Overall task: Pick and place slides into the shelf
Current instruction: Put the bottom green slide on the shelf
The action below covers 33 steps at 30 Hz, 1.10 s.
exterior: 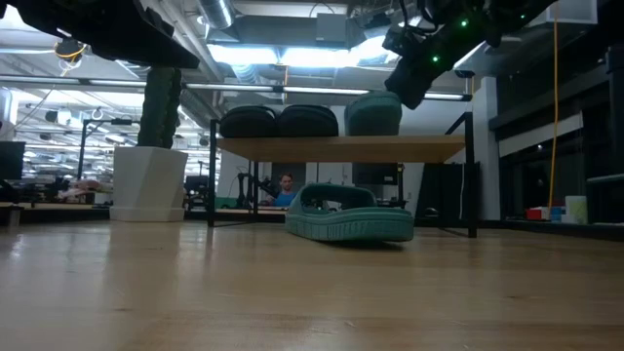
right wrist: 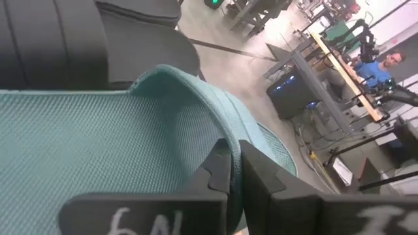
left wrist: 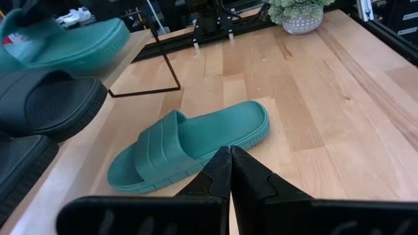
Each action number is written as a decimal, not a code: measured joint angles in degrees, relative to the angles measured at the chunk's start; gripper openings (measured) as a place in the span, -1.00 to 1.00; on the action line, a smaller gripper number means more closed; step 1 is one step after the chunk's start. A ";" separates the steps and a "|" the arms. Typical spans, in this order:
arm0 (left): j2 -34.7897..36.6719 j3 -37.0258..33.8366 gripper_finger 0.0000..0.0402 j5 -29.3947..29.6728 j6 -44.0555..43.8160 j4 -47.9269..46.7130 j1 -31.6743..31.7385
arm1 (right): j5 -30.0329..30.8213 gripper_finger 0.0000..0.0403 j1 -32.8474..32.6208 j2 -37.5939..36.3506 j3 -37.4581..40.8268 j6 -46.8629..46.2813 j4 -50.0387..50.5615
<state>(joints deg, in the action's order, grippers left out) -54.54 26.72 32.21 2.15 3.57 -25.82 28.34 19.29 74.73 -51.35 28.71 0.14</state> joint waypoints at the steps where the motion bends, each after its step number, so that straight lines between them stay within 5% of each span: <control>1: 0.00 0.00 -1.00 0.00 0.00 0.00 0.00 | -0.03 -0.92 0.00 0.29 0.00 0.09 0.02; 33: -0.02 0.02 -1.00 0.04 2.99 0.07 -0.02 | -2.00 -0.92 2.34 6.31 0.00 1.46 -7.16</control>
<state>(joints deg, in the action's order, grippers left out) -54.57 26.74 32.25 5.15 3.64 -25.85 26.35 21.63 81.03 -51.35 30.17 -7.02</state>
